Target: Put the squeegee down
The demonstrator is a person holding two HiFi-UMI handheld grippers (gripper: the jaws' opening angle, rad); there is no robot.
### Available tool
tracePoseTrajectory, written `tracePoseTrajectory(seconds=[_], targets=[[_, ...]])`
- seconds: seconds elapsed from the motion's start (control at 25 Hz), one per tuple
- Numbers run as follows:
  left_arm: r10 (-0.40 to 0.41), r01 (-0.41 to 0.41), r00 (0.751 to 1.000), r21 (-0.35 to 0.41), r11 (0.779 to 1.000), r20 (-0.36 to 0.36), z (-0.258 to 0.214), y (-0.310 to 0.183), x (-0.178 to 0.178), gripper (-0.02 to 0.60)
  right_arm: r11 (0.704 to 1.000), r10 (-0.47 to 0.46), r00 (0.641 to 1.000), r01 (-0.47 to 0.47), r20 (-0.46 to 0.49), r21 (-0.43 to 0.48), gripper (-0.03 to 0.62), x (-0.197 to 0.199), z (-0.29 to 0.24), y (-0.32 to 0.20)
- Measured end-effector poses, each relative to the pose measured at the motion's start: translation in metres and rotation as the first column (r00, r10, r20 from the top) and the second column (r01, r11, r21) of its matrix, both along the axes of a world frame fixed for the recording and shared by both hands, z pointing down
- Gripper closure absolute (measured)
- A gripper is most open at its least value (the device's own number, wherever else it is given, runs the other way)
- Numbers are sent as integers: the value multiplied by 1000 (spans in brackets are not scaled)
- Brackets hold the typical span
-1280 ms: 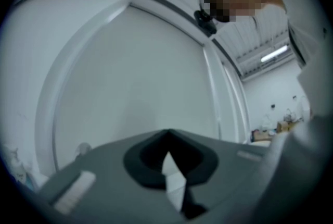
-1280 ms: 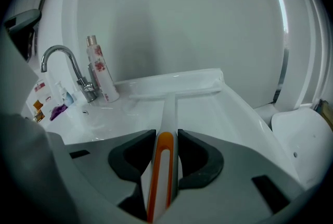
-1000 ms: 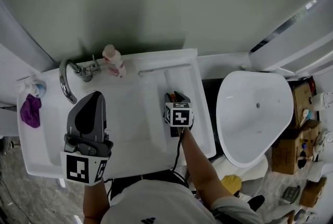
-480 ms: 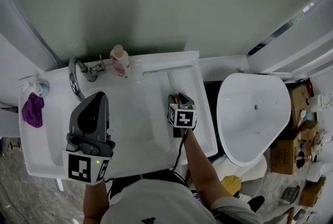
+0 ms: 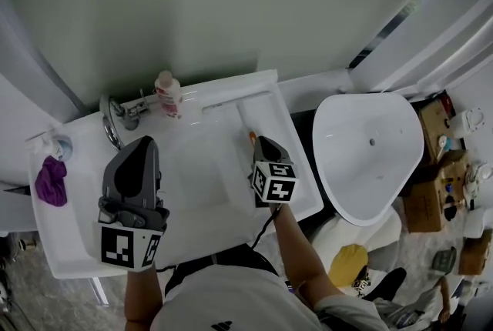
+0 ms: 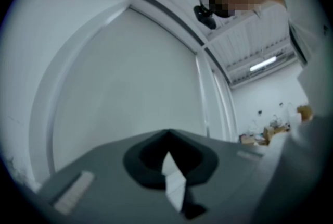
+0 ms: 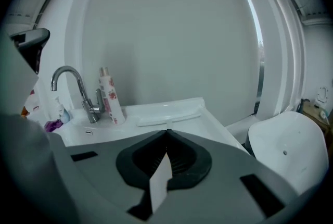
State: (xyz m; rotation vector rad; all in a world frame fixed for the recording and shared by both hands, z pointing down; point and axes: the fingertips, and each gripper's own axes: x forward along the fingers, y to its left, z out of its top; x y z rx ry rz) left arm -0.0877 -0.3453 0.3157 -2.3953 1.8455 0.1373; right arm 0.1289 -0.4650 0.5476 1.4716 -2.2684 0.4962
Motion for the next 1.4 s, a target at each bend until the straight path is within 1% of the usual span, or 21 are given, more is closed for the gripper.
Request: tracePoseTrajectory(seconds=[0.2, 0.44, 0.68, 0.8, 1.08, 1.4], targets=[[51, -51, 999, 11, 999, 3, -6, 12, 3, 574, 996, 31, 999, -34, 35, 85, 594, 2, -36, 26], [104, -103, 995, 15, 995, -3, -8, 26, 4, 575, 980, 66, 998, -69, 26, 186, 594, 7, -75, 58], [151, -151, 988, 31, 988, -8, -15, 41, 7, 575, 962, 90, 994, -103, 64, 252, 594, 10, -112, 91], [173, -172, 985, 35, 984, -8, -18, 48, 11, 575, 951, 100, 992, -117, 74, 285, 594, 13, -129, 106], [187, -186, 982, 47, 981, -15, -23, 62, 11, 575, 924, 115, 989, -139, 88, 357, 594, 15, -161, 137], [215, -214, 977, 65, 975, -10, -32, 76, 13, 575, 881, 129, 986, -161, 102, 445, 592, 18, -198, 173]])
